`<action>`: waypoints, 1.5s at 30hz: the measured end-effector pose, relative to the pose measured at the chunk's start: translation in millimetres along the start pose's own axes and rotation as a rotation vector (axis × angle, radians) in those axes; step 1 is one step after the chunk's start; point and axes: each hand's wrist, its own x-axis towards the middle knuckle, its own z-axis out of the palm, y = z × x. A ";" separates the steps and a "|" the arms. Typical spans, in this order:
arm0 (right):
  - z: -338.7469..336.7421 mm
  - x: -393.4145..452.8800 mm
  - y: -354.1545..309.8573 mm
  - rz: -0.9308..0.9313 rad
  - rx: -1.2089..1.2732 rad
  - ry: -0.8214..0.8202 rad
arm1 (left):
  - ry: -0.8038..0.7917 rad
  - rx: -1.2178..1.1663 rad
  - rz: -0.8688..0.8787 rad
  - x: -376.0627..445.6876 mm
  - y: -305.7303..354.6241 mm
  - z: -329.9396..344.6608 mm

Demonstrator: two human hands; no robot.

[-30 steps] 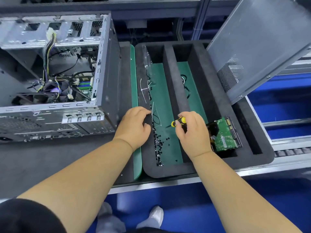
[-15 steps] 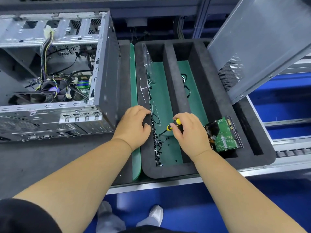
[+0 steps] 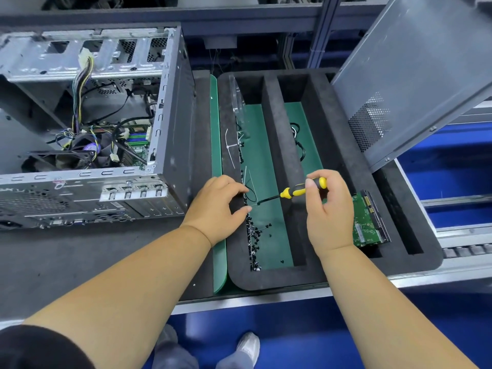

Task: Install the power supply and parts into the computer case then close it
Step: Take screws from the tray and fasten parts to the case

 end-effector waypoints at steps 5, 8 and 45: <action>0.0 7.7 -17.9 0.010 0.081 0.051 | -0.010 -0.021 0.001 1.4 1.1 -0.5; 2.9 7.4 -23.9 0.020 0.131 0.060 | -0.010 -0.033 -0.003 2.6 1.3 -0.5; -78.4 20.3 -144.1 -0.317 0.155 -0.114 | -0.070 -0.117 0.188 -21.5 81.8 -108.7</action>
